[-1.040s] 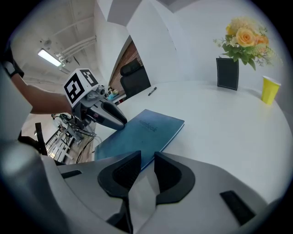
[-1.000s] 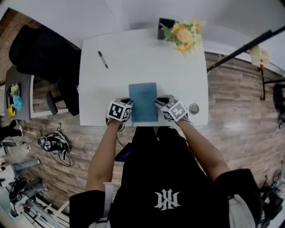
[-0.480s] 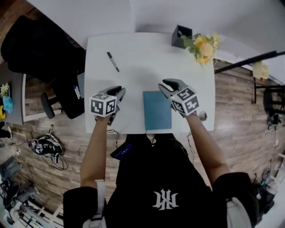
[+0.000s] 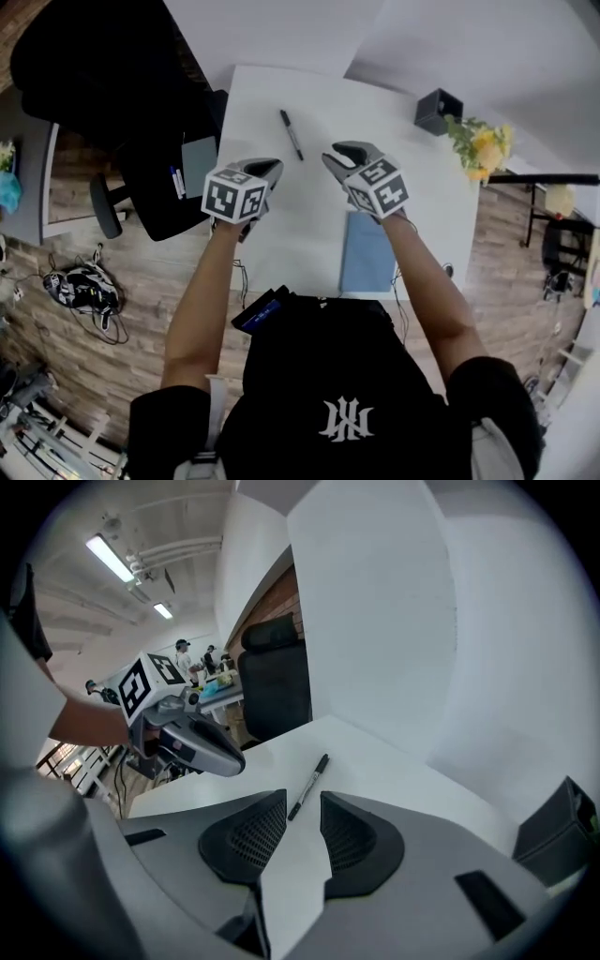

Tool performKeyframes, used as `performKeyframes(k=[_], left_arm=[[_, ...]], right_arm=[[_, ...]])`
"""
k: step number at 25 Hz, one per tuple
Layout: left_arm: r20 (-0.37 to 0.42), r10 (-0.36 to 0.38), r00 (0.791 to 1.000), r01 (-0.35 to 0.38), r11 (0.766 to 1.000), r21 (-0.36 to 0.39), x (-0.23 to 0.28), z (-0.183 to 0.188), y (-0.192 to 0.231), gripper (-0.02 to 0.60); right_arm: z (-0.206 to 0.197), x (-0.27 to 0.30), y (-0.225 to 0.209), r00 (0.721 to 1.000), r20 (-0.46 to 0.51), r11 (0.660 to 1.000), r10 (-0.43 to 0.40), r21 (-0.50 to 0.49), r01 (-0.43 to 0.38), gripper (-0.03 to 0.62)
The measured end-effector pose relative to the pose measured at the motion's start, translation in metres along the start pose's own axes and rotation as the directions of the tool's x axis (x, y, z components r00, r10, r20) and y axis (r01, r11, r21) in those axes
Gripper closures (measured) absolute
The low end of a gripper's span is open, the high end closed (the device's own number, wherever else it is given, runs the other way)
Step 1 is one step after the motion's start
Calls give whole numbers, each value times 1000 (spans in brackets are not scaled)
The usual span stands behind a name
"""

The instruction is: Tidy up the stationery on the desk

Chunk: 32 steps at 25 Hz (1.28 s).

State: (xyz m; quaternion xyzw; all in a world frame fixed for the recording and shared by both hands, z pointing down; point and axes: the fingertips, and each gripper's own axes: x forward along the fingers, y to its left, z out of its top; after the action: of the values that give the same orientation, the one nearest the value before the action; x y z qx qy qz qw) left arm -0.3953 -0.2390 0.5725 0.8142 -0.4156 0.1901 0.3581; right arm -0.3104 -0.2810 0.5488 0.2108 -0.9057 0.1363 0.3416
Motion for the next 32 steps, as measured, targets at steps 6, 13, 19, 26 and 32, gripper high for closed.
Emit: performKeyframes(k=[6, 13, 19, 26, 32], left_arm=[[-12, -21, 1000, 20, 999, -44, -1, -6, 30, 578], [17, -84, 996, 85, 993, -77, -7, -11, 46, 578], [13, -120, 993, 121, 990, -78, -3, -19, 46, 578], [2, -148, 989, 148, 987, -57, 0, -20, 36, 578], [-11, -162, 987, 161, 986, -35, 3, -21, 11, 578]], right_arm=[[4, 74, 2, 996, -85, 999, 36, 26, -34, 480], [-14, 125, -14, 982, -189, 996, 11, 91, 6, 480], [-19, 134, -23, 969, -247, 998, -32, 44, 44, 521], [-7, 128, -19, 975, -219, 999, -42, 21, 48, 530], [11, 75, -30, 990, -112, 993, -87, 71, 95, 530]])
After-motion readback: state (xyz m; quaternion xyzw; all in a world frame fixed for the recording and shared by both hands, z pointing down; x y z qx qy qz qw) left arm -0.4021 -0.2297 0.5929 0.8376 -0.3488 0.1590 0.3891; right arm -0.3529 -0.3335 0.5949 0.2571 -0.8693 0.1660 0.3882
